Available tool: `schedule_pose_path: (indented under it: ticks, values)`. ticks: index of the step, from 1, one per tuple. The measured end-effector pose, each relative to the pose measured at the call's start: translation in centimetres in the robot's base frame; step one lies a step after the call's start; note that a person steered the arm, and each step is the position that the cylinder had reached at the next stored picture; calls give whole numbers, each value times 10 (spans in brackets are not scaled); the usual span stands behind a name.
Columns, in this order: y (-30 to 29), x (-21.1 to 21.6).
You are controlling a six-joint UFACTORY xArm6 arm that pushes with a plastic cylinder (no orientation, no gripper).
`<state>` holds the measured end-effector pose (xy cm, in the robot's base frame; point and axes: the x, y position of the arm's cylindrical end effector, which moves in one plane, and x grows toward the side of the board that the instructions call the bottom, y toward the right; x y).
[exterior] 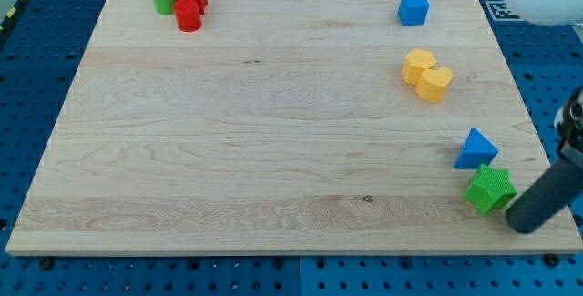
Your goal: Move the green star below the red circle
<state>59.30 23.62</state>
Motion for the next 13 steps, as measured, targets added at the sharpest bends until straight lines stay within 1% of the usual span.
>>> schedule_pose_path:
  ticks: [1, 2, 3, 4, 6, 8, 10, 11, 12, 13]
  values:
    - [0, -16]
    - [0, -19]
    - [0, -33]
    - [-19, -36]
    - [-96, -53]
    - [-195, -87]
    - [-316, -101]
    - [-361, -121]
    - [-401, -132]
    - [-424, -127]
